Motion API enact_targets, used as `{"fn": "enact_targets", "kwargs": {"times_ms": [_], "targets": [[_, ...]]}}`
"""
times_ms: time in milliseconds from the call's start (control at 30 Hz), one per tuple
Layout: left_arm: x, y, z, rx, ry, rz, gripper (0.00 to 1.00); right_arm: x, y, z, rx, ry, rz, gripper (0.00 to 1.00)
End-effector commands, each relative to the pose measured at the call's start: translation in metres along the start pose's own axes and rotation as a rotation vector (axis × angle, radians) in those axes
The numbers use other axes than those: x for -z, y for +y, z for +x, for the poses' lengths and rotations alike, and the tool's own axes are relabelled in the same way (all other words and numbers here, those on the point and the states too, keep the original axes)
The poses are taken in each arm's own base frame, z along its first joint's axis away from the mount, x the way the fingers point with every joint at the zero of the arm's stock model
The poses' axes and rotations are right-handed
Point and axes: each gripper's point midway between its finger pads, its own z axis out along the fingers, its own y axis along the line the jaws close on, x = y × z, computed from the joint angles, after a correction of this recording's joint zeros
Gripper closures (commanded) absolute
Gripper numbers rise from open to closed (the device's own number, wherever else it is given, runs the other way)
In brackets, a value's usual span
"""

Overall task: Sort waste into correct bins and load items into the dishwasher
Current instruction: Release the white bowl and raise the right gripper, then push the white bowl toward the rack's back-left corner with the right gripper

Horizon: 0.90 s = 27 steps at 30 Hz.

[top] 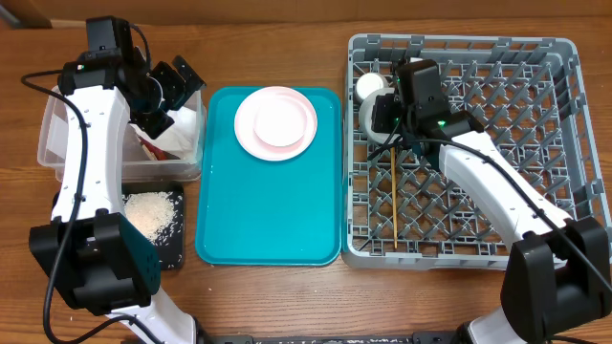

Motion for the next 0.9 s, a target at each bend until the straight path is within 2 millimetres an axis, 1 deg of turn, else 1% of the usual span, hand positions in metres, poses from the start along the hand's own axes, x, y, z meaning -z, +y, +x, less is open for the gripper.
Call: {"fn": "enact_targets", "kwargs": {"times_ms": [0,67,100,133,200,300,467,600,667,700,733,767,800,833,867], "targets": [[0.006,-0.006,-0.002,-0.008,-0.019,0.008,0.00,0.018,0.011,-0.031,0.014,-0.081,-0.024,0.96],[0.006,-0.006,-0.002,-0.008,-0.019,0.008,0.00,0.035,0.027,-0.044,0.053,-0.112,-0.103,0.96],[0.006,-0.006,-0.002,-0.008,-0.019,0.008,0.00,0.048,0.034,-0.055,0.058,-0.147,-0.127,0.96],[0.006,-0.006,-0.002,-0.008,-0.019,0.008,0.00,0.056,0.036,-0.061,0.059,-0.168,-0.134,0.96],[0.006,-0.006,-0.002,-0.008,-0.019,0.008,0.00,0.060,0.037,-0.065,0.059,-0.182,-0.139,0.96],[0.006,-0.006,-0.002,-0.008,-0.019,0.008,0.00,0.054,0.036,-0.063,0.063,-0.174,-0.134,0.96],[0.006,-0.006,-0.002,-0.008,-0.019,0.009,0.00,0.031,0.039,-0.069,0.064,-0.198,-0.144,0.96],[0.006,-0.006,-0.002,-0.008,-0.019,0.008,0.00,0.005,0.036,-0.062,0.071,-0.180,-0.136,0.96],[0.006,-0.006,-0.002,-0.008,-0.019,0.008,0.00,-0.002,0.033,-0.057,0.098,-0.157,-0.118,0.96],[0.006,-0.006,-0.002,-0.008,-0.019,0.008,0.00,-0.001,0.030,-0.057,0.109,-0.149,-0.094,0.96],[0.006,-0.006,-0.002,-0.008,-0.019,0.008,0.00,0.002,0.025,-0.059,0.124,-0.141,-0.055,0.96],[0.006,-0.006,-0.002,-0.008,-0.019,0.008,0.00,0.010,0.023,-0.067,0.149,-0.138,-0.015,0.96],[0.006,-0.006,-0.002,-0.008,-0.019,0.008,0.00,0.024,0.027,-0.081,0.177,-0.153,0.006,0.96],[0.006,-0.006,-0.002,-0.008,-0.019,0.008,0.00,0.032,0.031,-0.089,0.192,-0.162,0.011,0.96],[0.006,-0.006,-0.002,-0.008,-0.019,0.009,0.00,0.047,0.037,-0.105,0.201,-0.179,0.012,0.96]]}}
